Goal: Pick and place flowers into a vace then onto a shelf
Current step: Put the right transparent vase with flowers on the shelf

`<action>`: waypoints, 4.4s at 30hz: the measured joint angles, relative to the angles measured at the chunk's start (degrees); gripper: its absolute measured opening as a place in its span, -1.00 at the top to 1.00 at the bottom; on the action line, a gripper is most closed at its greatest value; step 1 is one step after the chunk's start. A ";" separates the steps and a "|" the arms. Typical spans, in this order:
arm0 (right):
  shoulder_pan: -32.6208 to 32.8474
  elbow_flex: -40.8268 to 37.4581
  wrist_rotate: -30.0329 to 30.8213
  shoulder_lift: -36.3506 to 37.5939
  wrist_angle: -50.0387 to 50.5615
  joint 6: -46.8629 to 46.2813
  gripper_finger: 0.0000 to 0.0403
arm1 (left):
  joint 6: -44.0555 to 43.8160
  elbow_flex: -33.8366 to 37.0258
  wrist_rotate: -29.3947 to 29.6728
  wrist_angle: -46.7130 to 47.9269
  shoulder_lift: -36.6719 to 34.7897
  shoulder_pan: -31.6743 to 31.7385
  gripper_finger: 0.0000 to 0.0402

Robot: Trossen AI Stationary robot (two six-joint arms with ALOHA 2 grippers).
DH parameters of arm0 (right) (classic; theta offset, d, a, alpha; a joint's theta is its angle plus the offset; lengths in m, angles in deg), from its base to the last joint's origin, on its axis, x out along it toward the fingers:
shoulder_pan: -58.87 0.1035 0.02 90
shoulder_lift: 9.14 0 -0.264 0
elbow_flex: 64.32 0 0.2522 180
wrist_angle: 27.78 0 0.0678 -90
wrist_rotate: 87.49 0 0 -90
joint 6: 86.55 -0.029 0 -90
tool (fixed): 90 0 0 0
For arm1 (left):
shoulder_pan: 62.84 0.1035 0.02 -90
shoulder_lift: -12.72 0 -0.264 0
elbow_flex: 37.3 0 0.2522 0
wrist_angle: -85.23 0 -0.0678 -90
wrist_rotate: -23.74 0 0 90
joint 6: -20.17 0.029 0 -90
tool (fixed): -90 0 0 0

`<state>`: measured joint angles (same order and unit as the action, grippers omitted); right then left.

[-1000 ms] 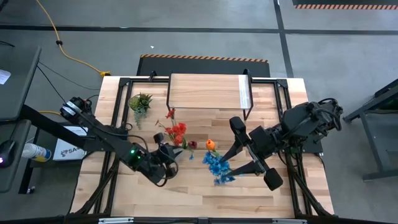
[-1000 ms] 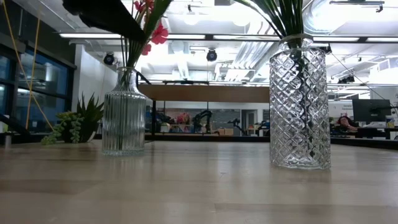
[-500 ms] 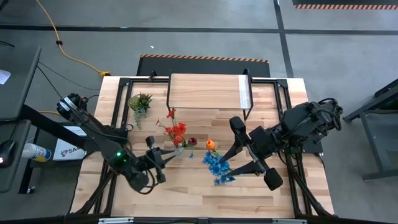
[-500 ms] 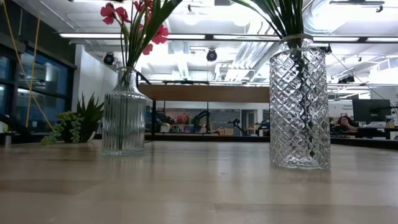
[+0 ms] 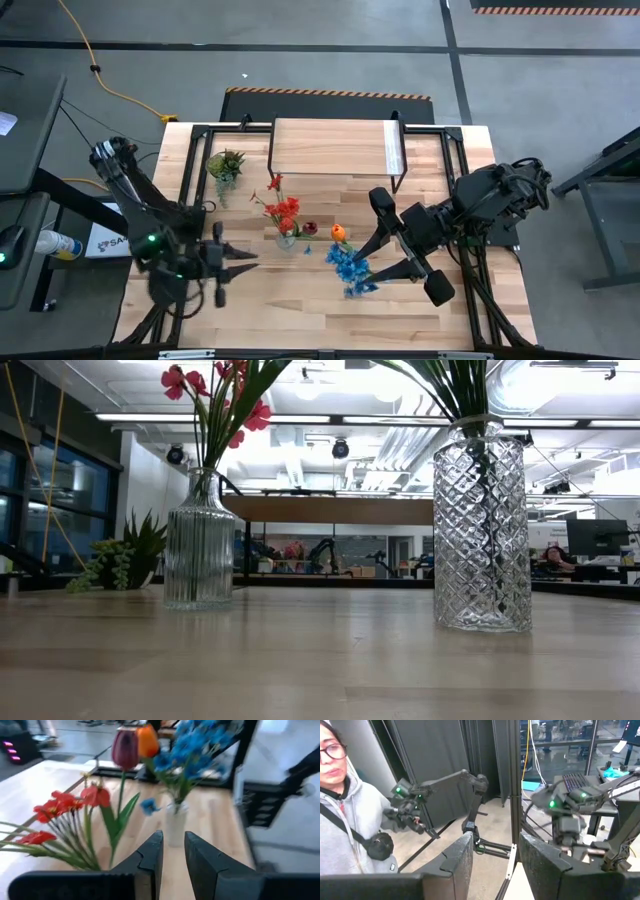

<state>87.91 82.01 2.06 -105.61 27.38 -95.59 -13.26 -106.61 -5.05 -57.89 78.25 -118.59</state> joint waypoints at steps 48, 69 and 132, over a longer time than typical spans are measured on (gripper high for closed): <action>19.92 0.25 11.75 3.62 47.61 -57.14 0.25 | 0.13 0.00 -3.17 -12.31 -6.53 -14.05 0.44; 33.27 -42.37 25.53 2.82 38.41 -80.14 0.25 | -2.96 0.00 -1.66 -12.35 -6.51 -14.03 0.44; 16.94 -68.29 44.39 2.73 2.41 -62.46 -0.15 | -4.57 0.00 -2.64 -13.18 -6.51 -14.04 0.44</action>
<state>104.85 13.73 46.45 -102.88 29.79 -158.05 -17.83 -106.61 -7.69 -71.07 71.74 -132.63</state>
